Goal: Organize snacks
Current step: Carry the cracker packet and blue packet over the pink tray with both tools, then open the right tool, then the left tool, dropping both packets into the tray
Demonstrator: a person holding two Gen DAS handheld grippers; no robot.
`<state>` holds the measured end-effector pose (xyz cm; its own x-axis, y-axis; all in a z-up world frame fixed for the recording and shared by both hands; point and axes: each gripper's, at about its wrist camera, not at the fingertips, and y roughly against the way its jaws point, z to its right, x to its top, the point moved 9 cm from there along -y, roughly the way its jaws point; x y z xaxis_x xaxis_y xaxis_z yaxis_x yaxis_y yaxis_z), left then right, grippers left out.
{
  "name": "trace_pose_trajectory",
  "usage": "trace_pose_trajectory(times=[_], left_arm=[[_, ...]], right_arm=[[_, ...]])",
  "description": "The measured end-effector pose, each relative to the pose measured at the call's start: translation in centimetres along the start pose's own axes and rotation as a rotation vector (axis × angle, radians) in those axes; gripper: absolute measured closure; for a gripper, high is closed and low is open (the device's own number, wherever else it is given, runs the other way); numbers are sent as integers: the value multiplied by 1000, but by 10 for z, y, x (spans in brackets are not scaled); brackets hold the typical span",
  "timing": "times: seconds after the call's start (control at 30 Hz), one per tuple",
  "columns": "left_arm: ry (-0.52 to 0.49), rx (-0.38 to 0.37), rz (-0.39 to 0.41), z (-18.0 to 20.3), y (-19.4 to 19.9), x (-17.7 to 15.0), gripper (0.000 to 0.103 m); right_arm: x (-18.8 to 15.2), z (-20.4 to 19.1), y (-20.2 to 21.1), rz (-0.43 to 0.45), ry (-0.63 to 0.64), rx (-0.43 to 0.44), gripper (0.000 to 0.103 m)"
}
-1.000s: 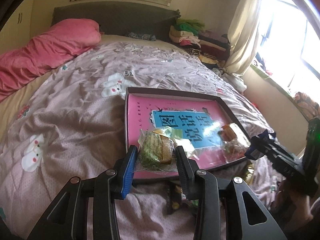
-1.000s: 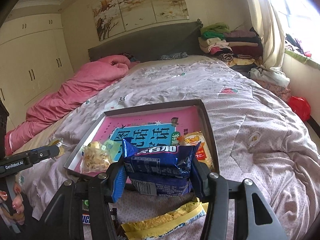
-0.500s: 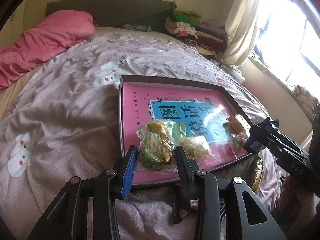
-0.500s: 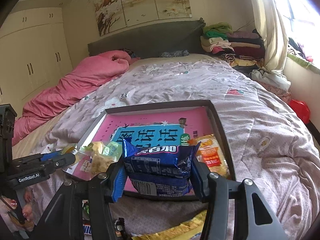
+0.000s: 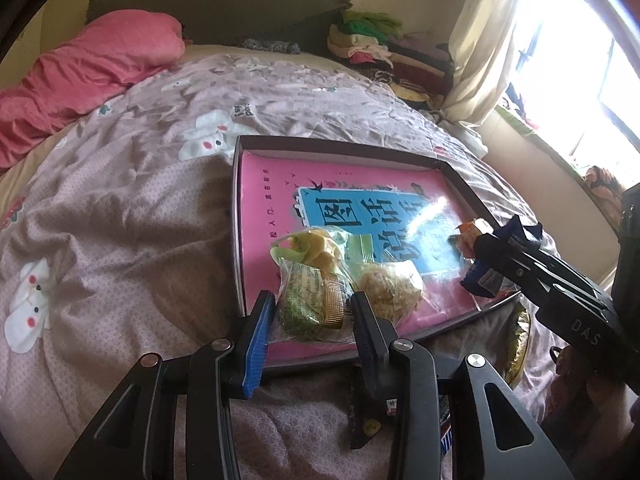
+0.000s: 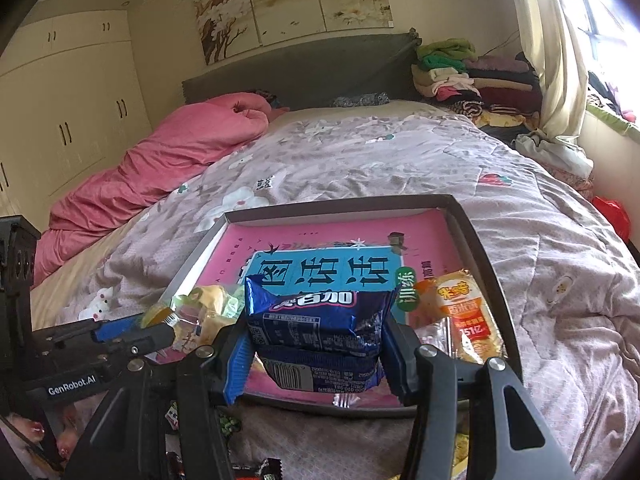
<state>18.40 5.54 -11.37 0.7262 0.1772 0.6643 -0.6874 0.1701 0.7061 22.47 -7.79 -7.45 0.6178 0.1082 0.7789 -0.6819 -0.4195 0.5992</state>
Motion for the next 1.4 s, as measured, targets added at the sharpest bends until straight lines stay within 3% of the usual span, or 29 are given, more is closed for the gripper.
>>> trace_pose_trajectory(times=[1.4], left_arm=[[-48, -45, -48, 12, -11, -10, 63]], right_arm=[[-24, -19, -28, -92, 79, 36, 46]])
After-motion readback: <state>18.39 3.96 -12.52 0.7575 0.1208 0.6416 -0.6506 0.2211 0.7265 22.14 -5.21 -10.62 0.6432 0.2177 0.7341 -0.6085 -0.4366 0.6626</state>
